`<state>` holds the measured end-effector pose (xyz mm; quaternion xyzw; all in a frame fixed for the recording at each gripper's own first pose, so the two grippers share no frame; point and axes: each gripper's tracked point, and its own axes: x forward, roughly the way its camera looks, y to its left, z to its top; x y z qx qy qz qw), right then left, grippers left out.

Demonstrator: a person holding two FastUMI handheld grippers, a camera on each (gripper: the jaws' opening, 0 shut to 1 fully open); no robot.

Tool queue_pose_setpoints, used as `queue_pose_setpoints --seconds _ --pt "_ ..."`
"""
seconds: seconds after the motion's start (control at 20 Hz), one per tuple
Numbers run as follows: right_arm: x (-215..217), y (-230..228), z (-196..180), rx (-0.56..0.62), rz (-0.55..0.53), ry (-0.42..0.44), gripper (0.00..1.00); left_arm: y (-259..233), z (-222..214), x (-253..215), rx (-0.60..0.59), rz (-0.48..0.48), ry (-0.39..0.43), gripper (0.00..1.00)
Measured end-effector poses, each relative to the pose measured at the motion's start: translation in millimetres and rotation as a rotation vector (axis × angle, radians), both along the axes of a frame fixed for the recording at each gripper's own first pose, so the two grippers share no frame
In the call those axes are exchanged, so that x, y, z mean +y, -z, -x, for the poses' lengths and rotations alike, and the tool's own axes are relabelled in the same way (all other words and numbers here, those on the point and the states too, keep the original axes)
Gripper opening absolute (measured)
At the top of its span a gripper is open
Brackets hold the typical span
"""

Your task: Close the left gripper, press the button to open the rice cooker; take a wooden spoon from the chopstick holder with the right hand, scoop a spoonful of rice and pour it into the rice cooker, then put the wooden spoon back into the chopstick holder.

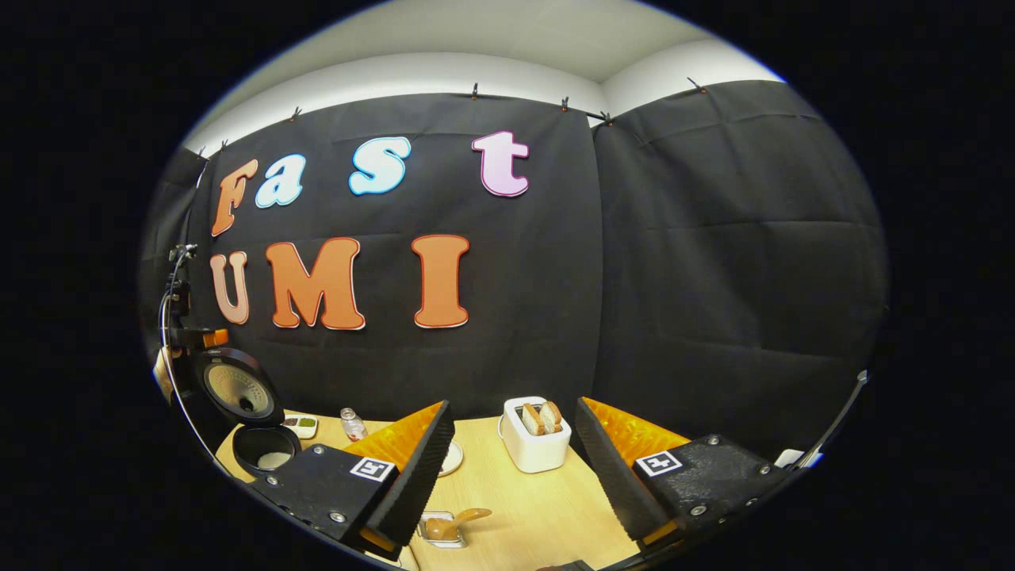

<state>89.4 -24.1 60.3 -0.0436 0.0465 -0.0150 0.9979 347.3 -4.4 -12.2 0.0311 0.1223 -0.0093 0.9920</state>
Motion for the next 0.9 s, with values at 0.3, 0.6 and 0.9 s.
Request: queue_pose_setpoints --seconds 0.3,0.6,0.9 --pt "8.9 -0.1 3.9 0.005 -0.045 -0.014 0.95 14.1 10.6 -11.6 0.022 0.066 0.043 0.99" --pt "16.1 2.1 6.9 0.008 -0.067 -0.050 0.95 31.4 53.0 -26.5 0.040 0.074 0.096 1.00" --pt "26.3 15.0 17.3 0.043 -0.082 -0.105 0.95 70.5 111.8 -35.9 0.090 0.023 0.132 1.00"
